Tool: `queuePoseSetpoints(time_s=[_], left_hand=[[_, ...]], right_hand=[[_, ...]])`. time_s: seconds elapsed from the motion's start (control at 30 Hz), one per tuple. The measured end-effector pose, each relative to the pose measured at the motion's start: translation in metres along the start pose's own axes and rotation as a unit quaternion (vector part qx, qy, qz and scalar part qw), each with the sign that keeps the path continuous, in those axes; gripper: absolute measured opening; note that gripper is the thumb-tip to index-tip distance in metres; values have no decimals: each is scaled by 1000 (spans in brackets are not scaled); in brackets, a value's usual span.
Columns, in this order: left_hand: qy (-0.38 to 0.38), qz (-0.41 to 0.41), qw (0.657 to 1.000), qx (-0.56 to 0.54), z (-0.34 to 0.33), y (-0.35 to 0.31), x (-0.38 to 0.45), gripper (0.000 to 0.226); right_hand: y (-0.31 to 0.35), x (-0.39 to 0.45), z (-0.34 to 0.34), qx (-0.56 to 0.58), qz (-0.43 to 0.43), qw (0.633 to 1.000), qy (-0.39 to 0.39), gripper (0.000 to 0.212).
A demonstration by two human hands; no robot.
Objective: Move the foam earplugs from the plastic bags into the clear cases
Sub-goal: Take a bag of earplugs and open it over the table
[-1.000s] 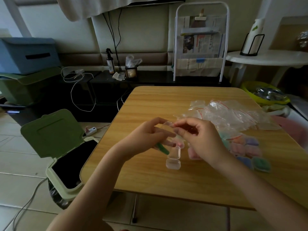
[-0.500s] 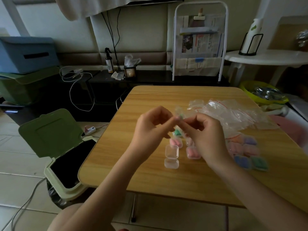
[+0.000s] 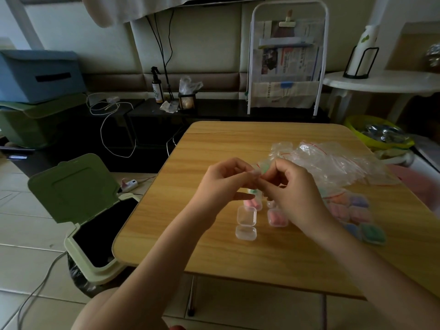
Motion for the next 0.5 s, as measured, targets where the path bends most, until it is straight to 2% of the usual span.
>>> queuePoseSetpoints(time_s=[0.13,0.3,0.37,0.5], left_hand=[[-6,-11,1000,-4,1,0,0,14],[-29,-57,997,39,-10,0,-1,15],[-38,-61,997,41,-18,1,-2,18],[-70,-95,988,100,-28,3,-3,29]], right_hand=[[1,0,0,63,7,997,47,22],[3,-3,-8,134,6,989,63,21],[5,-5,-13,119,35,991,56,20],[7,-2,-18,9,119,993,-13,21]])
Point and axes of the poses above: each hand's wrist, its own x-axis towards the middle knuckle, its own z-axis out of the back of the hand, y = z × x, the point moved 3 cm from there along x, towards the middle knuckle, and after that the axes turned 4 degrees about y, right-handed, at the moved point
